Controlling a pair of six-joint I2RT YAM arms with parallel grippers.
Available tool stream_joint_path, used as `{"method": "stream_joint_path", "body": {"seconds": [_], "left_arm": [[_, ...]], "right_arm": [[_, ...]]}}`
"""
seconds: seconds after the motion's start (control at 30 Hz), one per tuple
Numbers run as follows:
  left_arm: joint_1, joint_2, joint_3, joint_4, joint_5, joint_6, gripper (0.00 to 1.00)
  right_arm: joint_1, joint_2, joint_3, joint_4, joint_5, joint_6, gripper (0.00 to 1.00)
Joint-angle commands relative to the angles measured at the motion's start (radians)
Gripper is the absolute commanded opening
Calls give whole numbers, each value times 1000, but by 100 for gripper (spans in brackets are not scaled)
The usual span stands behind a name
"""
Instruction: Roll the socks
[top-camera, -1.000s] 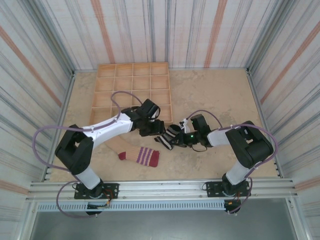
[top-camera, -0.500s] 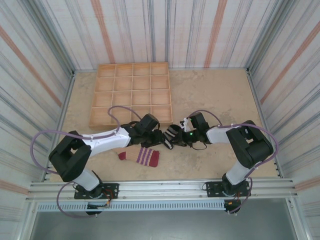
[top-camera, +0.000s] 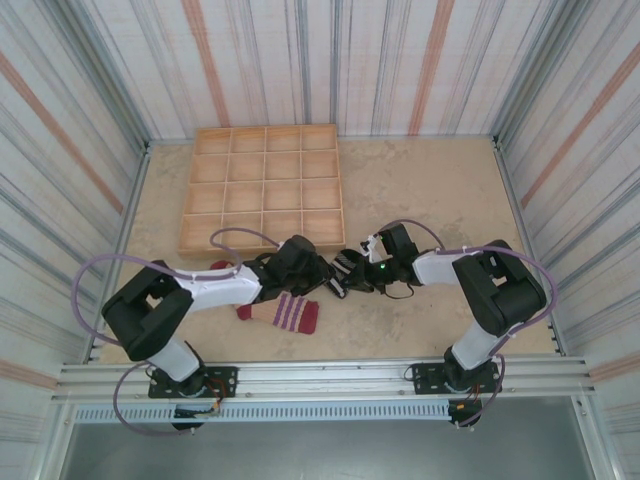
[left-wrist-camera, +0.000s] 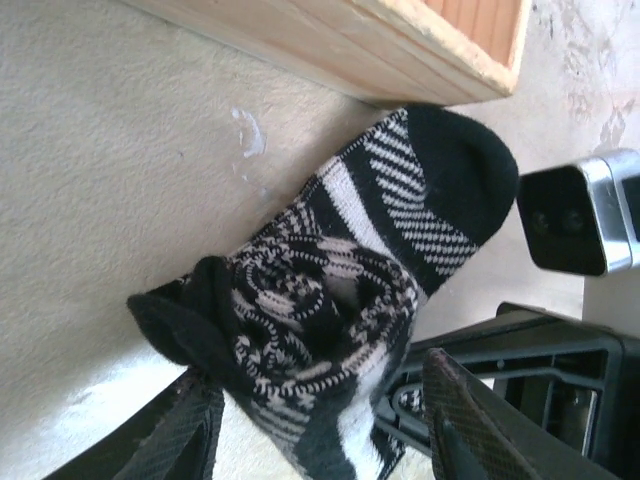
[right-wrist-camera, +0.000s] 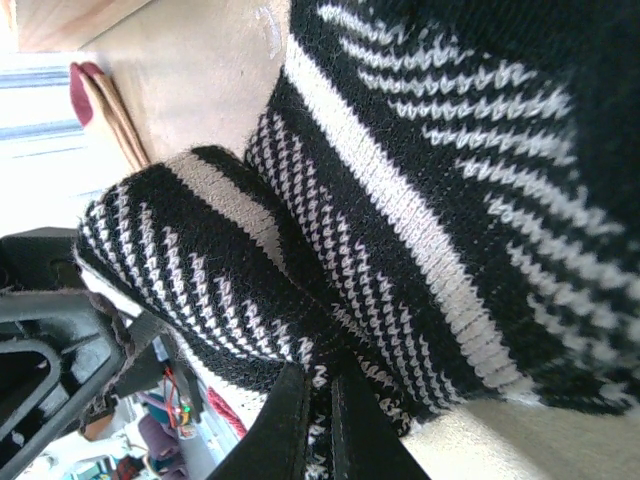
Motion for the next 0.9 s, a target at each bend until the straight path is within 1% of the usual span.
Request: {"method": "stream_joint_path", "body": {"seconds": [0.0, 0.2, 0.43, 0.57, 0.63, 0.73, 0.83, 0.87], "left_arm": [[-7, 34, -10, 48, -37, -47, 54], [-15, 66, -21, 45, -30, -106, 47], [-30, 87, -9, -18, -57, -153, 44], [-29, 105, 9, -72, -57, -166, 39], [-27, 117, 39, -139, -57, -165, 33], [-15, 144, 81, -217, -36, -144, 24], [-3, 158, 99, -262, -21, -127, 12], [1, 157, 105, -275, -20, -120, 10]], "right_arm": [[-11, 65, -44, -216, 190, 13, 0], [-17, 68, -37, -219, 190, 10, 0], [-18, 71, -23, -217, 186, 0, 0], [-20, 73, -20, -215, 185, -12, 0], [-20, 69, -20, -207, 181, -21, 1], [-20, 52, -20, -193, 179, -42, 7], [-20, 24, -17, -182, 154, -73, 16], [-20, 15, -12, -192, 155, -84, 18]]}}
